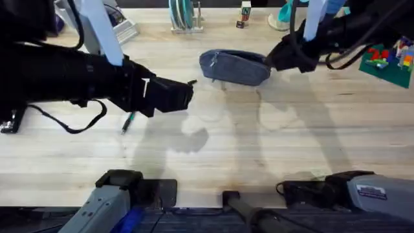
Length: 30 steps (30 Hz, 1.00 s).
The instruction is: Unzip the bag, pick up the pens from the table one at a time and place them inside, then zip the bag closed.
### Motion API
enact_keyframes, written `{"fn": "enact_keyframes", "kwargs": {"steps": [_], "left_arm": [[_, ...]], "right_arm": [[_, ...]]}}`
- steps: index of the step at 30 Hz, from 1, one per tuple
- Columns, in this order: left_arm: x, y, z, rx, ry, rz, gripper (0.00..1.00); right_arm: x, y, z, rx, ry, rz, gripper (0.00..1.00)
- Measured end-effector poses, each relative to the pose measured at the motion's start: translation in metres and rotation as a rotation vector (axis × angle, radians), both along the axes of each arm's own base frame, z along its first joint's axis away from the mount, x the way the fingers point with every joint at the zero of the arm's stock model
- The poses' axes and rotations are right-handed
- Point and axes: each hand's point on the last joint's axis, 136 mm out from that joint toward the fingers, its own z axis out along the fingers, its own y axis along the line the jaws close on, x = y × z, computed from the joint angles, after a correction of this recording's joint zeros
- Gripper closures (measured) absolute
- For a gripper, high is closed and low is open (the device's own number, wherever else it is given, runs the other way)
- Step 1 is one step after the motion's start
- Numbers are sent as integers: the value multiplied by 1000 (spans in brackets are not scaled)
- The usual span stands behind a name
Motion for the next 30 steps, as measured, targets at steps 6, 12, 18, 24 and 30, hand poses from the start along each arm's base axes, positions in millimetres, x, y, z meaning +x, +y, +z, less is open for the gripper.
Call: {"fn": "enact_keyframes", "kwargs": {"steps": [6, 12, 18, 24, 30], "left_arm": [[-1, 0, -1, 0, 4, 0, 4], [-1, 0, -1, 0, 4, 0, 4], [-1, 0, -1, 0, 4, 0, 4], [-1, 0, -1, 0, 4, 0, 4], [-1, 0, -1, 0, 4, 0, 4]], "right_arm": [[2, -8, -4, -113, -104, 121, 973], [5, -11, -5, -157, -147, 160, 974], [17, -10, -15, -170, -158, 172, 973], [22, -10, -30, -172, -127, 176, 974], [34, -8, -44, -172, -119, 177, 974]]}}
